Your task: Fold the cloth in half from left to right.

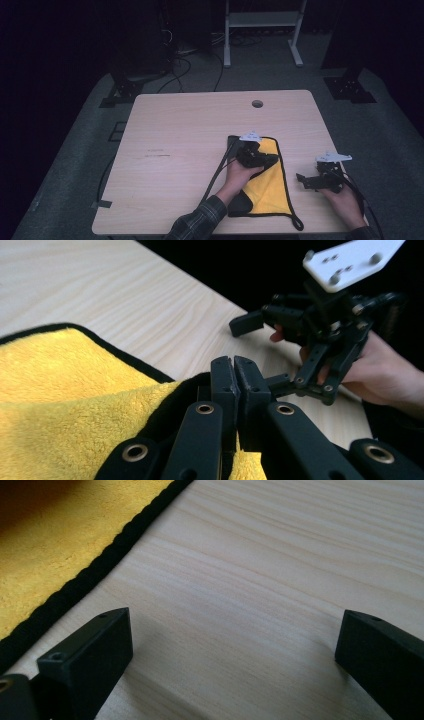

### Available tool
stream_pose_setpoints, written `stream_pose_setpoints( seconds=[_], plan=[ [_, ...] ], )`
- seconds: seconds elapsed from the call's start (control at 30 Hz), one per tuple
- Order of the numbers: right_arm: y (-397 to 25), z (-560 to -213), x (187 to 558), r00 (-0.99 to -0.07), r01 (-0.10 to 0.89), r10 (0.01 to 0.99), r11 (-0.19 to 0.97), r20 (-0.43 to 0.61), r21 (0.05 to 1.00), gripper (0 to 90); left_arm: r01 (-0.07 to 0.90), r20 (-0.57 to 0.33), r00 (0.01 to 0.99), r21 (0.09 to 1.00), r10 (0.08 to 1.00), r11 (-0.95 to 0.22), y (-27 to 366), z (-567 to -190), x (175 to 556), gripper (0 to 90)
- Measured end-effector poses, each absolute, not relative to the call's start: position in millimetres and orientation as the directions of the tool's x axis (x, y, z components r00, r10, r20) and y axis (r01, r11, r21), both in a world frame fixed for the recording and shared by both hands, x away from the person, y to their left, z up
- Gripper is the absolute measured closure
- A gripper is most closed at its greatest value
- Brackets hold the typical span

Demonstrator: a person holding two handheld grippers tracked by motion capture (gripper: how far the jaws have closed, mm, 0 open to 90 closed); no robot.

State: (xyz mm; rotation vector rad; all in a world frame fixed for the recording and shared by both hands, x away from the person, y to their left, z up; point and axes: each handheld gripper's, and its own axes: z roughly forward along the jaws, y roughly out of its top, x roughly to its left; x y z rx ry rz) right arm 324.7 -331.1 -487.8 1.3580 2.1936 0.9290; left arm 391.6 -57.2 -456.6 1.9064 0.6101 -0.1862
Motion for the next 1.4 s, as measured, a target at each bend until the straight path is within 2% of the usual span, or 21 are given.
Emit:
stream_pose_setpoints(
  seconds=[0.4,0.8,0.93,1.33,1.4],
  plan=[
    [-331.0,-487.9,324.6,-0.454,0.627,0.891,0.310,0.012,0.715,1.1,0.492,-0.371,0.860,0.785,0.351,-0.376,-84.8,-472.2,394.9,88.1],
    [-330.9,-487.9,324.6,-0.455,0.627,0.890,0.311,0.012,0.714,1.1,0.492,-0.331,0.859,0.744,0.391,-0.452,-96.4,-478.1,396.2,87.3],
    [-330.9,-487.9,324.6,-0.458,0.626,0.889,0.313,0.011,0.715,1.1,0.474,-0.321,0.867,0.767,0.381,-0.432,-89.8,-471.3,395.1,78.8],
    [-331.0,-487.9,324.7,-0.459,0.625,0.888,0.315,0.010,0.714,1.1,0.404,-0.215,0.884,0.799,0.415,-0.445,-40.1,-450.6,382.9,37.7],
    [-330.9,-487.9,324.6,-0.458,0.625,0.889,0.314,0.010,0.714,1.1,0.401,-0.199,0.879,0.800,0.433,-0.447,-30.2,-449.3,381.2,33.9]
  ],
)
